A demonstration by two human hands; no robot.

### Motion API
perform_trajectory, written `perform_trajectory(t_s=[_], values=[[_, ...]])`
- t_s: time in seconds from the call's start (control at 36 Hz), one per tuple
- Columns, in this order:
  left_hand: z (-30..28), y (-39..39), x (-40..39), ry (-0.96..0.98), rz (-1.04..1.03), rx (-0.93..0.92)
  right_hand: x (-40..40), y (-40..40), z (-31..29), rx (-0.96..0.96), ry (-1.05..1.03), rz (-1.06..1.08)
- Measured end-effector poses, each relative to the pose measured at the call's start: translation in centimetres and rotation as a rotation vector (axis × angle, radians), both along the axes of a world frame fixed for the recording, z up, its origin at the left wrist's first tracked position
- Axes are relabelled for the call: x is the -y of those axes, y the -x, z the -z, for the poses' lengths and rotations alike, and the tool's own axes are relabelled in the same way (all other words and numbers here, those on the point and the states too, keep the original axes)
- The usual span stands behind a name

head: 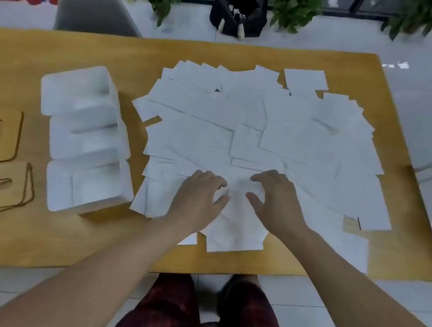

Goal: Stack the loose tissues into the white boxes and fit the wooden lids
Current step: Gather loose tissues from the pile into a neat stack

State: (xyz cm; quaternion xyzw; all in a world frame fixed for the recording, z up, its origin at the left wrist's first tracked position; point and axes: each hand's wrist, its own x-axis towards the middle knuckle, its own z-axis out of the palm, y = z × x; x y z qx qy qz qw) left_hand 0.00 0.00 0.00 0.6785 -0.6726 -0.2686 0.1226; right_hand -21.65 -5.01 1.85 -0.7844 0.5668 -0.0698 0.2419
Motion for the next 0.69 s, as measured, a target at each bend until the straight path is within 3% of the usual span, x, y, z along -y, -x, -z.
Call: perform_trajectory(t_s=[0.14, 0.28, 0.47, 0.69], values=[[3.6, 2.2, -0.9, 0.067, -0.051, 0.032, -0.5, 1.3, 3.2, 0.044, 0.032, -0.033], [6.6, 3.9, -1.3, 0.12, -0.155, -0.056, -1.6, 2.3, 7.1, 0.134, 0.128, -0.02], [7.0, 3.9, -1.3, 0.223, -0.277, -0.343, -2.2, 2.7, 8.9, 0.225, 0.243, -0.018], [6.2, 2.5, -2.9, 0.469, -0.203, -0.603, -3.1, 3.7, 9.3, 0.468, 0.24, -0.022]])
